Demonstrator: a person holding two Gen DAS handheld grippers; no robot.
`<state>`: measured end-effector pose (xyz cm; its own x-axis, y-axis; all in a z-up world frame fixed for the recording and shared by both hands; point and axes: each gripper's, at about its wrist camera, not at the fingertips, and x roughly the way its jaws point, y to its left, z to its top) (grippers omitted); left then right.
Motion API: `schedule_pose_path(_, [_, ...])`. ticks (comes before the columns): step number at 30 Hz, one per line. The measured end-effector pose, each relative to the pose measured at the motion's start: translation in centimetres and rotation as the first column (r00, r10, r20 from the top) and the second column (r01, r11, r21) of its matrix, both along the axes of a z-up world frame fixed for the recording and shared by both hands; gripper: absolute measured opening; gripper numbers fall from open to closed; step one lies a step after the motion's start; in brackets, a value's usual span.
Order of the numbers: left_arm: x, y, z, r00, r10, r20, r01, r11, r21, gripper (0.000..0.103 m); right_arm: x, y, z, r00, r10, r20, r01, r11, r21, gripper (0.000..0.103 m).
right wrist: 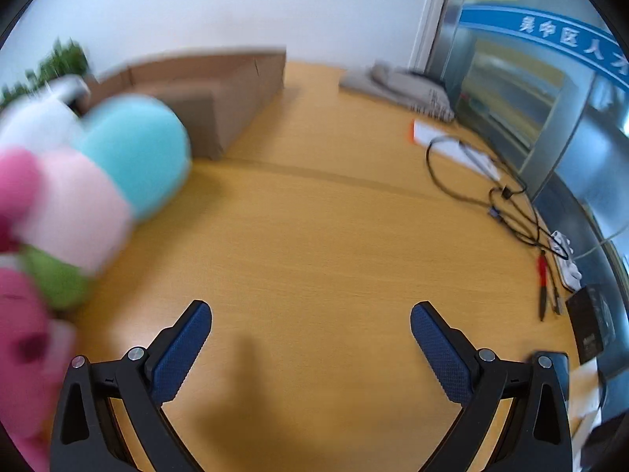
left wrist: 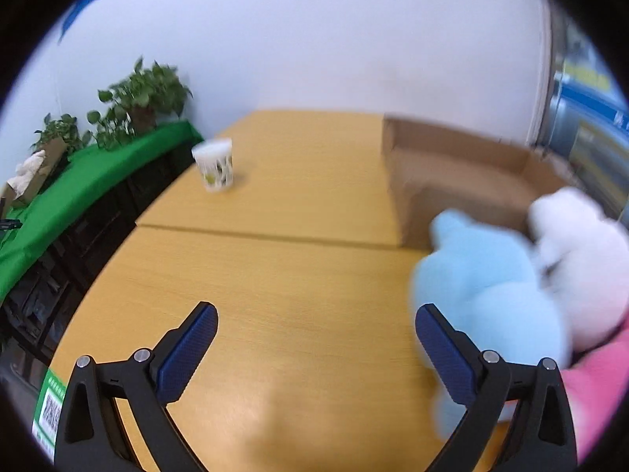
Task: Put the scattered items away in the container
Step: 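Move both tools toward the pile of plush toys beside the box, then close both grippers on the large pink bear plush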
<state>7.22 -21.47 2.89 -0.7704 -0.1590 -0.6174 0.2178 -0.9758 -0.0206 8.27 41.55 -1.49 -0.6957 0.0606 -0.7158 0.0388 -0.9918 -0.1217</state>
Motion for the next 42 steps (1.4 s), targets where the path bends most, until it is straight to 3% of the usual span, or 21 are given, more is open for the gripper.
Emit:
schedule_pose_path(5, [6.1,6.8,6.1,0.985,-0.07,-0.16,0.086,0.992,0.09,0.102,5.5,-1.3,7.7,0.979,-0.009,-0.205,-0.031,0.981,-0.191,0.103])
schedule_pose_path(10, [7.2,13.3,6.8,0.974,-0.161,-0.162,0.18,0.977,0.111,0.102,9.5,-5.2,11.3,0.95,0.003,-0.312,-0.119,0.928,-0.352,0.103])
schedule_pose_path(14, [7.0,17.0,5.0,0.973,-0.211,-0.097,0.223,0.964,0.143,0.102,11.0,-10.0,10.5,0.959,0.028,-0.283,-0.126,0.933,-0.336,0.103])
schedule_pose_path(18, [6.9,18.6,3.7,0.973,-0.224,-0.058,0.23,0.959,0.166,0.102,11.1,-12.8,8.5,0.98,0.055,-0.191,-0.117,0.936,-0.332,0.103])
schedule_pose_path(22, [7.1,19.6,2.5,0.969,-0.245,-0.016,0.244,0.949,0.198,0.102,11.3,-13.5,6.9,0.991,0.05,-0.127,-0.093,0.929,-0.358,0.103])
schedule_pose_path(26, [7.5,21.0,1.8,0.955,-0.298,-0.001,0.292,0.936,0.195,0.102,11.4,-13.9,5.6,0.998,0.022,-0.061,-0.04,0.946,-0.321,0.103])
schedule_pose_path(35, [8.0,23.0,1.5,0.943,-0.333,0.024,0.325,0.933,0.156,0.102,12.6,-13.8,5.7,0.998,0.015,-0.064,-0.033,0.953,-0.3,0.103])
schedule_pose_path(42, [7.3,22.6,0.3,0.942,-0.331,0.052,0.317,0.931,0.18,0.102,11.4,-14.1,4.7,0.999,0.032,-0.027,-0.038,0.957,-0.287,0.103])
